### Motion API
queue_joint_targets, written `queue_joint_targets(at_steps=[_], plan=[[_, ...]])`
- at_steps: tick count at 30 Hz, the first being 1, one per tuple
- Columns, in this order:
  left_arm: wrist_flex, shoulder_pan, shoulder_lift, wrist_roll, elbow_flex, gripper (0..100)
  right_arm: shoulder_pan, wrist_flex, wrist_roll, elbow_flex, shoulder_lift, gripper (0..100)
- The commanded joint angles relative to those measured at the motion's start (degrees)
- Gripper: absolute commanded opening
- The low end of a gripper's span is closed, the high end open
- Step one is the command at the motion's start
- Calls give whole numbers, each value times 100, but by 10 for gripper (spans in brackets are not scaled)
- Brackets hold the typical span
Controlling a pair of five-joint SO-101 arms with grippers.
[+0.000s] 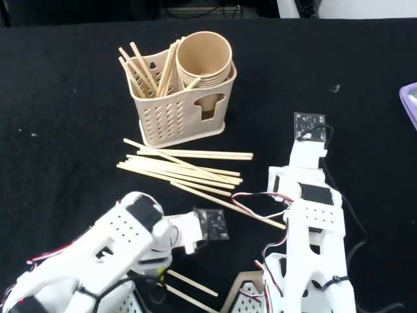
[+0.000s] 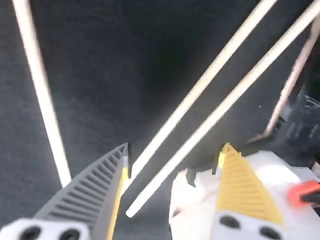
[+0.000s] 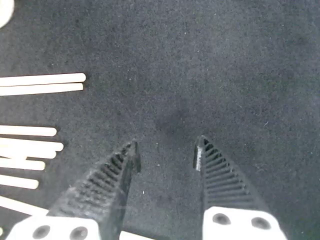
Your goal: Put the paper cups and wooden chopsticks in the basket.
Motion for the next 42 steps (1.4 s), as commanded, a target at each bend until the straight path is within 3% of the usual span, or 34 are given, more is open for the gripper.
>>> queue_joint_targets(at_steps=[1, 5, 11, 15, 23, 28, 31, 42], plan=[[-246, 198, -659, -18, 541, 285, -53, -105, 18, -40, -171, 182], [-440, 40, -1152, -26, 1103, 286, -88, -105, 18, -40, -171, 182], [-457, -813, -1371, -545, 1200, 287, -79, -105, 18, -40, -163, 182], [-879, -1332, -1371, -712, 1420, 287, -62, -105, 18, -40, -163, 182], [-949, -1411, -1433, -826, 1174, 286, -88, -105, 18, -40, -154, 182], [88, -1341, -1433, -853, 180, 286, -79, -105, 18, -40, -163, 182], [484, -1218, -1407, -1020, 312, 287, -88, -105, 18, -40, -163, 182], [-818, -1218, -1380, -1152, 1648, 285, -88, -105, 18, -31, -154, 182]])
